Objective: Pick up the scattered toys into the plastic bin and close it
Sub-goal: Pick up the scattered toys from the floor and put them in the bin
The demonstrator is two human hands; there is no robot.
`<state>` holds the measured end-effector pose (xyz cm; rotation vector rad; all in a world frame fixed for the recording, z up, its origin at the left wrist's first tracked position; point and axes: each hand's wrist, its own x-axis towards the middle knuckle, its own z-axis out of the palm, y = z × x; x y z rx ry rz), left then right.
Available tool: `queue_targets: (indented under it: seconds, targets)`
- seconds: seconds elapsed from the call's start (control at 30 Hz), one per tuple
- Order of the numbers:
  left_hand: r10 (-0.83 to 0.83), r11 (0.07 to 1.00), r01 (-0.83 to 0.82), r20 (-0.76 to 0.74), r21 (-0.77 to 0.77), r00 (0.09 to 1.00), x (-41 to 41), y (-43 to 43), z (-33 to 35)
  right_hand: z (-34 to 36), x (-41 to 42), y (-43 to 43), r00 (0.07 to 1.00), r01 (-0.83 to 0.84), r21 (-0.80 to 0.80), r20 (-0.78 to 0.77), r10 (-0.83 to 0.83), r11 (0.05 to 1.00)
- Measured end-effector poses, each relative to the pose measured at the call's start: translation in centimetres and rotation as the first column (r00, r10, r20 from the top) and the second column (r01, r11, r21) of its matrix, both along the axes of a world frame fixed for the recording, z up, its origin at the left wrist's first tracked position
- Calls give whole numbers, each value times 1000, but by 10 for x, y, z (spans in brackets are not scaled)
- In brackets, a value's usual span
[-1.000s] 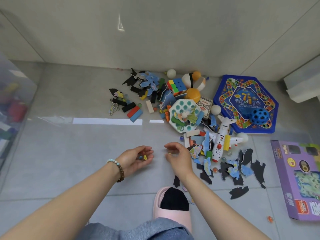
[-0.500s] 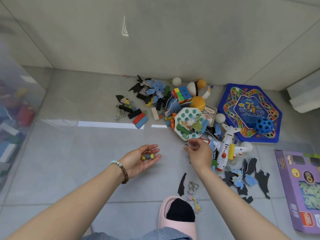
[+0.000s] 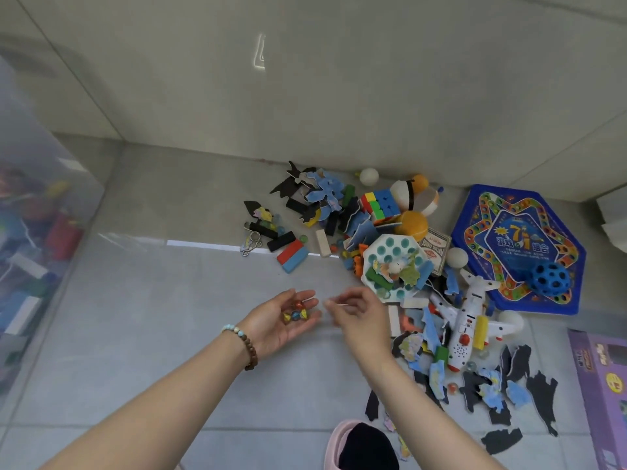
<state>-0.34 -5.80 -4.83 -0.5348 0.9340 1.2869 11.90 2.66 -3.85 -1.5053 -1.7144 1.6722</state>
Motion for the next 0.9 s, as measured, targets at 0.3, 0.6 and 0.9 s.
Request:
queue_targets:
  seconds: [0.3, 0.6, 0.9]
  targets:
    - [264, 963, -269, -143, -18, 954, -63, 0, 1, 0, -95, 47, 964, -248, 109, 121, 235, 963]
    - [345, 937, -350, -132, -12, 929, -94, -7, -7, -35, -118, 49, 905, -313, 284, 378, 194, 906]
    - [289, 955, -284, -53, 85, 956, -102, 0, -6, 2, -145, 29, 909, -416, 104, 15, 417, 903]
